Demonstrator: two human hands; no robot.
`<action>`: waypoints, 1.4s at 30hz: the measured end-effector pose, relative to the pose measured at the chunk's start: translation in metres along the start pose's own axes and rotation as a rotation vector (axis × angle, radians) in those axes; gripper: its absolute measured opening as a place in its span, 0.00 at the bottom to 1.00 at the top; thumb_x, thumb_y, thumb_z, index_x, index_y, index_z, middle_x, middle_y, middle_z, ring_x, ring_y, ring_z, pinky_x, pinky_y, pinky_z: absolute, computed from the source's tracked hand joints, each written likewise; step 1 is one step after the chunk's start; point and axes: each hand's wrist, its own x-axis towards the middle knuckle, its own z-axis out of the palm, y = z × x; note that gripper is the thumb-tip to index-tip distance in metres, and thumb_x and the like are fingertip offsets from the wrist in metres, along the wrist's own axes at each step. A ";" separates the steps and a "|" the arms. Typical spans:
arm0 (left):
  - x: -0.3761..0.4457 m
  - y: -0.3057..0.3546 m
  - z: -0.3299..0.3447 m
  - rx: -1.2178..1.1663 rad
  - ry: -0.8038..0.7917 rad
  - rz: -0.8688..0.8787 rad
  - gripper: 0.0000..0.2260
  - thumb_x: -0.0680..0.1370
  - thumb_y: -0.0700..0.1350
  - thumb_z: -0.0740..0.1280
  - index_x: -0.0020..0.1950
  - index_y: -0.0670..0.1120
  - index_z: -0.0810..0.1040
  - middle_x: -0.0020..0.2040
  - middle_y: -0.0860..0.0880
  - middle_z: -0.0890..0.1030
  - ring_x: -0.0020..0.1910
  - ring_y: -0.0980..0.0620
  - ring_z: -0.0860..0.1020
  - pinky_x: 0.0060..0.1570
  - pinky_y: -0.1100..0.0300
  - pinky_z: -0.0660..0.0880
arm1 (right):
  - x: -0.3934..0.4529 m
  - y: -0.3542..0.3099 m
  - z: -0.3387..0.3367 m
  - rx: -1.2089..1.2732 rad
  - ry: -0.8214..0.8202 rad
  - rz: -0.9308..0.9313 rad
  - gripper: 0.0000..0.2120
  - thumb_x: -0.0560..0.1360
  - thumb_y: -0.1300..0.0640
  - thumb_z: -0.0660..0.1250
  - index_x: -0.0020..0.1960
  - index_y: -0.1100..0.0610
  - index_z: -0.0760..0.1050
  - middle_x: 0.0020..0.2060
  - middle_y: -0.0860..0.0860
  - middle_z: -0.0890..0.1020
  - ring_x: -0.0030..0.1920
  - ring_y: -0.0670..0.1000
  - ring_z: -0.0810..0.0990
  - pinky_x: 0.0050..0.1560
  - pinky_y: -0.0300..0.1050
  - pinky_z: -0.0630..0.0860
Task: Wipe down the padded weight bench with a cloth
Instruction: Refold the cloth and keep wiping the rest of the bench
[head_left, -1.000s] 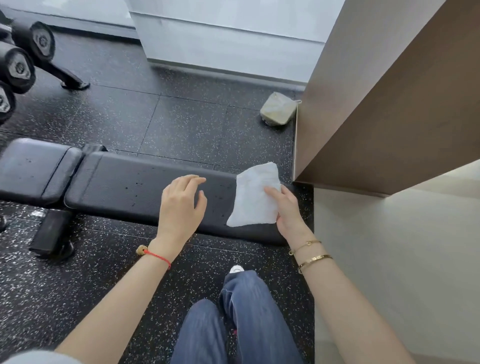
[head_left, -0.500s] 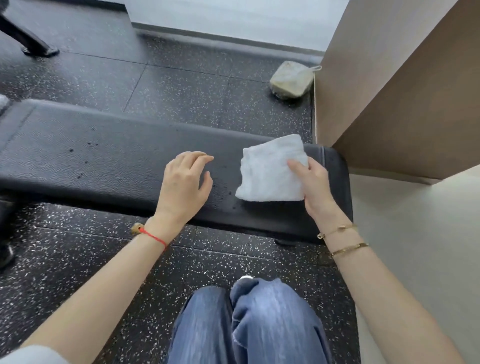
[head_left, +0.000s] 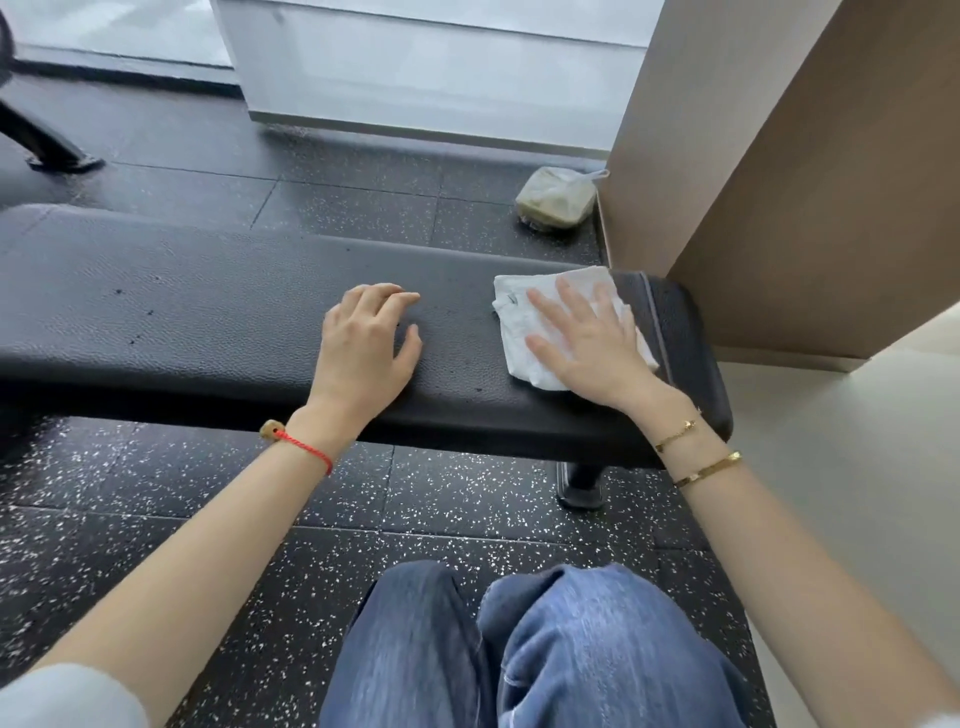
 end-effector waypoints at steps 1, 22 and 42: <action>0.001 -0.002 -0.001 0.002 -0.001 -0.006 0.16 0.79 0.45 0.64 0.66 0.44 0.76 0.65 0.46 0.76 0.68 0.45 0.70 0.66 0.47 0.67 | 0.005 -0.004 0.004 -0.056 -0.046 -0.010 0.26 0.80 0.36 0.49 0.77 0.33 0.48 0.80 0.44 0.45 0.79 0.59 0.38 0.74 0.66 0.35; 0.005 -0.043 0.001 0.084 0.082 -0.137 0.15 0.78 0.48 0.62 0.64 0.47 0.77 0.64 0.48 0.77 0.67 0.46 0.70 0.67 0.48 0.62 | 0.084 -0.079 0.032 -0.172 -0.032 -0.064 0.26 0.80 0.36 0.45 0.77 0.33 0.43 0.80 0.51 0.44 0.77 0.67 0.40 0.72 0.69 0.34; 0.001 -0.045 0.003 0.092 0.069 -0.129 0.17 0.79 0.47 0.61 0.67 0.47 0.76 0.66 0.48 0.76 0.69 0.47 0.69 0.71 0.49 0.62 | 0.004 -0.102 0.051 -0.177 0.036 -0.174 0.26 0.81 0.37 0.43 0.77 0.32 0.40 0.80 0.51 0.41 0.77 0.65 0.36 0.72 0.69 0.33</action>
